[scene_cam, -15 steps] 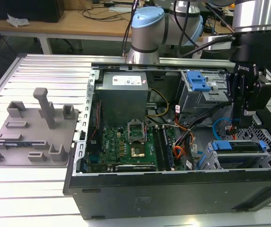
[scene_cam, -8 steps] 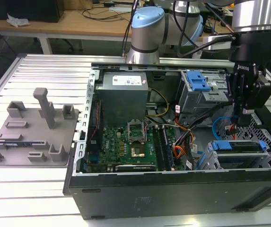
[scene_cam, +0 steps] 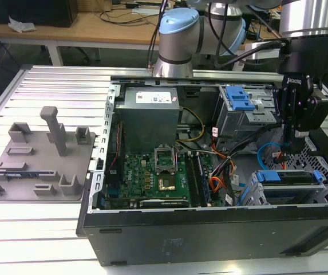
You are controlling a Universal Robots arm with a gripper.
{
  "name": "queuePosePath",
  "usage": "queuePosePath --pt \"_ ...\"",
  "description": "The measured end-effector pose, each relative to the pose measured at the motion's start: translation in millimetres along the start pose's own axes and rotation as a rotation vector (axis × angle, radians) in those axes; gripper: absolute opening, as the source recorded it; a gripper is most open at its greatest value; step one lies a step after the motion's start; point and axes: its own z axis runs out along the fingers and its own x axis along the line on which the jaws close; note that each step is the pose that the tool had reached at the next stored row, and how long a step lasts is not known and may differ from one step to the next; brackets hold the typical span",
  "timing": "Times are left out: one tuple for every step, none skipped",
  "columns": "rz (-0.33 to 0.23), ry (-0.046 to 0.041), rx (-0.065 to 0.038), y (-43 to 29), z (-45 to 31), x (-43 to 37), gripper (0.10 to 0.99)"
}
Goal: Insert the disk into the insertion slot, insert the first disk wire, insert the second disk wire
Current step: 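Insert the first disk wire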
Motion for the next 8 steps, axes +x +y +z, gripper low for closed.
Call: queuePosePath --pt "-0.001 -0.0002 0.0 0.1 0.5 -0.2 0.322" --pt "-0.001 -0.0003 0.001 0.1 0.9 -0.5 0.322" --pt "-0.001 -0.0003 0.001 0.2 1.5 -0.8 0.322" --pt "-0.001 -0.0002 0.001 0.3 1.8 -1.0 0.322" --pt "-0.001 0.0 0.001 0.3 2.2 -1.1 0.322" --pt "-0.001 0.0 0.001 0.3 2.3 -1.3 0.322" --pt "-0.001 -0.0002 0.001 0.4 2.4 -1.4 0.322" --pt "-0.001 -0.0003 0.001 0.4 2.4 -1.5 0.322"
